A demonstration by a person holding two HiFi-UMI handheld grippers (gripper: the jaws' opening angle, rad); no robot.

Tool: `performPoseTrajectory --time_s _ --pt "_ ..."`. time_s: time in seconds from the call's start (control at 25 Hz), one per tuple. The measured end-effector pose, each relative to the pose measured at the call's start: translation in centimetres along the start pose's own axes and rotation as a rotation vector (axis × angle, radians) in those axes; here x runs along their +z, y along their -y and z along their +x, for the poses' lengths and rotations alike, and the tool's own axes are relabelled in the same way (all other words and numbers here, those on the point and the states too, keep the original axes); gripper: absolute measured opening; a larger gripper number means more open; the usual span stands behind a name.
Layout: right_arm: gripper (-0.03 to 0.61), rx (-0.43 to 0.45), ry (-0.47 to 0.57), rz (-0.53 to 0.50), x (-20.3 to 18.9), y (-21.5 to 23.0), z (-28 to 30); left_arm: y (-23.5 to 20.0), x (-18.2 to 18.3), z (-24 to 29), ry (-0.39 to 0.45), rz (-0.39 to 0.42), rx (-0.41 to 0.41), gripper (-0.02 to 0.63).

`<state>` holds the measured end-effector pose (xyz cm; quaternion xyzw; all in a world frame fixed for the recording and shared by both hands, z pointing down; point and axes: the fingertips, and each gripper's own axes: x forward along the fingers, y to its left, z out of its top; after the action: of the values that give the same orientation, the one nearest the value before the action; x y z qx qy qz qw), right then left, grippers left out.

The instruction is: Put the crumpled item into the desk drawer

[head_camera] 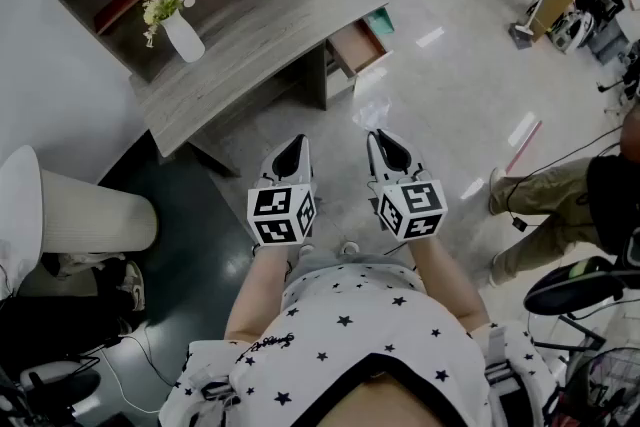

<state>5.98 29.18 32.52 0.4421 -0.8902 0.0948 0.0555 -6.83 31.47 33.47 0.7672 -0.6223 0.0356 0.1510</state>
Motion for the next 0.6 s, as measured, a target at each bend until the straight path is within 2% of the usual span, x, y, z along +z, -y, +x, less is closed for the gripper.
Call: performPoseTrajectory --time_s 0.6 --pt "0.021 0.023 0.009 -0.005 0.1 -1.0 -3.0 2.1 -0.1 -2.9 0.021 0.004 0.007 0.011"
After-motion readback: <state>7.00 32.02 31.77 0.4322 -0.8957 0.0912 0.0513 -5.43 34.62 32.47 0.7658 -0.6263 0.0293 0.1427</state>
